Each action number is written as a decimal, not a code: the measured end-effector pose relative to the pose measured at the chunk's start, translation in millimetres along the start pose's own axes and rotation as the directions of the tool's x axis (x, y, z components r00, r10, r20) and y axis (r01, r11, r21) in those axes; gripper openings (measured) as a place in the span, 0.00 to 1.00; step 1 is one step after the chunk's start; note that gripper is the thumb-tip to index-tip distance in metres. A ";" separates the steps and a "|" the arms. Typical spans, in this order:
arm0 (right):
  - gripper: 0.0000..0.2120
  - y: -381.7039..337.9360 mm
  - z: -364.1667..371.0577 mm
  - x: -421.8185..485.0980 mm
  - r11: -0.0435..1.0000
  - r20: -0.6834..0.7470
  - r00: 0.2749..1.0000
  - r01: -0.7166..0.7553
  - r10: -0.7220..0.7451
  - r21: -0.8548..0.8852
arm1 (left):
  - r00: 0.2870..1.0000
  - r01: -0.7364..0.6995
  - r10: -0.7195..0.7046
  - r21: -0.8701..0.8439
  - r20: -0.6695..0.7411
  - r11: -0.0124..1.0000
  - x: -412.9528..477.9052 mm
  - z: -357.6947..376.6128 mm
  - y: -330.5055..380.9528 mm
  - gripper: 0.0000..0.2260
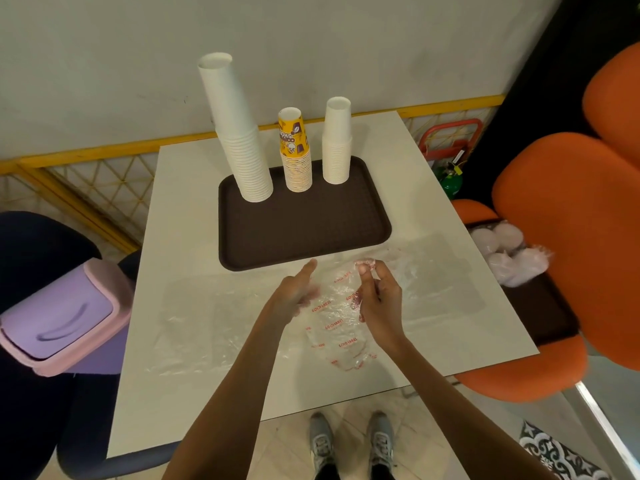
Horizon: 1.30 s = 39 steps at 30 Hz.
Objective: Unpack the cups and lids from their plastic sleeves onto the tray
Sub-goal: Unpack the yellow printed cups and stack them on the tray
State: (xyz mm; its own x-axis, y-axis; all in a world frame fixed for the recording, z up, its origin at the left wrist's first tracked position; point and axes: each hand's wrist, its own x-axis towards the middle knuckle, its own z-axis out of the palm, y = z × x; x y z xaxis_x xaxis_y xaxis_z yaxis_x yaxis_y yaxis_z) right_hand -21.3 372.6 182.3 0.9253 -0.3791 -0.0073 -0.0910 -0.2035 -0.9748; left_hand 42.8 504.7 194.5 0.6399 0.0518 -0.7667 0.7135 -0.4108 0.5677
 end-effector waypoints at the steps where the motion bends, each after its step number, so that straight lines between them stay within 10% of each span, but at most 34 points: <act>1: 0.08 0.2 -0.1 0.1 1.000 0.012 1.000 -0.009 0.009 0.005 | 1.000 -0.009 0.009 -0.006 0.018 1.000 0.5 0.1 -0.7 0.23; 8: 0.10 6.3 -7.7 2.4 1.000 0.021 1.000 -0.023 0.023 -0.002 | 0.985 -0.163 0.175 -0.414 -0.008 0.895 10.4 -11.6 12.9 0.07; 16: 0.10 10.6 -7.5 7.5 1.000 -0.070 0.997 -0.020 0.020 0.005 | 0.779 -0.592 0.474 -0.230 -0.411 0.772 9.0 2.2 22.1 0.05; 22: 0.12 5.4 -4.4 23.4 0.995 -0.163 0.984 -0.056 0.069 0.083 | 0.905 -0.420 0.361 -0.335 -0.226 0.843 -6.2 21.9 -8.2 0.12; 39: 0.19 26.0 13.2 -7.0 0.972 -0.007 0.974 -0.225 0.225 -0.073 | 0.767 -0.496 0.360 -0.135 -0.531 0.858 8.8 29.7 -31.5 0.12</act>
State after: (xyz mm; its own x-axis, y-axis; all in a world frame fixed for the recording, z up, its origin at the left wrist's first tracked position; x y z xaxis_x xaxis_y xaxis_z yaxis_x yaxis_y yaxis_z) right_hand -25.3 381.9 154.1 0.8787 -0.4210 -0.2250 -0.3233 -0.1779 -0.9294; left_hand 17.4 491.0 161.0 0.8992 0.3752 -0.2252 0.3337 -0.2548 0.9076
